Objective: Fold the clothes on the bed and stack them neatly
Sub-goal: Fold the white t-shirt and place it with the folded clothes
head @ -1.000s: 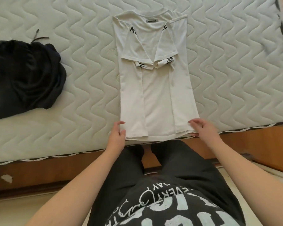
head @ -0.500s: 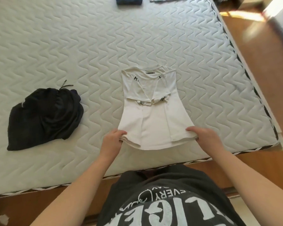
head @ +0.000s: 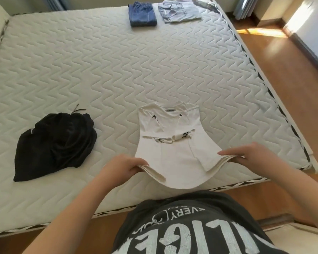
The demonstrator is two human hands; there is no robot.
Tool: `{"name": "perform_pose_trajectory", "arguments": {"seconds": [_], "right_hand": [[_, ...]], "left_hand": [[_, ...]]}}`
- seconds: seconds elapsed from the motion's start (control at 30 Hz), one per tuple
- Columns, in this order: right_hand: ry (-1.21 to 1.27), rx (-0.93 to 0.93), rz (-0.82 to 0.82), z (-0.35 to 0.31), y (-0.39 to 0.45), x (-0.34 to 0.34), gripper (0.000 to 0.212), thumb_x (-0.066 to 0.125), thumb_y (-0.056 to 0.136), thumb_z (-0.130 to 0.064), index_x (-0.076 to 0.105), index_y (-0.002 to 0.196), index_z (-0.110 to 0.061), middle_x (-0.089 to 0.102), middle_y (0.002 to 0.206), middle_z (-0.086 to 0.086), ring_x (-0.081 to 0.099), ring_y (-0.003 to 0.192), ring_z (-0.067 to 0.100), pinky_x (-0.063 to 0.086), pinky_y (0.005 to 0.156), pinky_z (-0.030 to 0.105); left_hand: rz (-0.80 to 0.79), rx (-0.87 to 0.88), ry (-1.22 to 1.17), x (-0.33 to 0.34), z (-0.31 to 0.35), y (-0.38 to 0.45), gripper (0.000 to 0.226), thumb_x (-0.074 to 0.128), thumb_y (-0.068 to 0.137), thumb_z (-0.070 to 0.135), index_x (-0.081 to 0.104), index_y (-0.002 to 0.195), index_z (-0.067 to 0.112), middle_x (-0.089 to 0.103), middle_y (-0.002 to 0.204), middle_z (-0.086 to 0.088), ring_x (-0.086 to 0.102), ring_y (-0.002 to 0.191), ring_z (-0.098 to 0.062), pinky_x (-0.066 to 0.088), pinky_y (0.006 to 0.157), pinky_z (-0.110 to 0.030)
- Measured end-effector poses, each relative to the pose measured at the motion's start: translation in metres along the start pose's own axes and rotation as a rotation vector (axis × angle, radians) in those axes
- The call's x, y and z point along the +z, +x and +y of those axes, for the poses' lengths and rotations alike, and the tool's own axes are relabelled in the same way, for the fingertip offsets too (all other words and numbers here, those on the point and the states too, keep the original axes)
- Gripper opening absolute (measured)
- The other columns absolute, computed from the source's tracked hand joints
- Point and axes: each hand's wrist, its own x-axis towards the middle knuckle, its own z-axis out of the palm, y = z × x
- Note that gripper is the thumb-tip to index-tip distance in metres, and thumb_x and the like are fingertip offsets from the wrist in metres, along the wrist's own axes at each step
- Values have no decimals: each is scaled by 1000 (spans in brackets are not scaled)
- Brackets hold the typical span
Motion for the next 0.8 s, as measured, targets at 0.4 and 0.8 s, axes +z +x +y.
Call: {"name": "perform_pose_trajectory", "arguments": {"seconds": [0.4,0.8], "right_hand": [[202,64,-189,32,8,-7,14,66,89,-43,70,88,-56,72,84,-23,63,86,0,50,83,30],[318,61,-244,73,114,23,24,57,96,-36,65,102,-57,62,95,-39,55,91,-13,39,77,8]], "left_hand": [[-90,-164,-213,-18,0,28,18,67,92,33,72,108,39,68,89,21,54,82,19,39,72,-5],[-328,-236,-138,-4,-41,128,24,56,99,27,68,106,46,62,87,35,56,88,14,40,74,-4]]}}
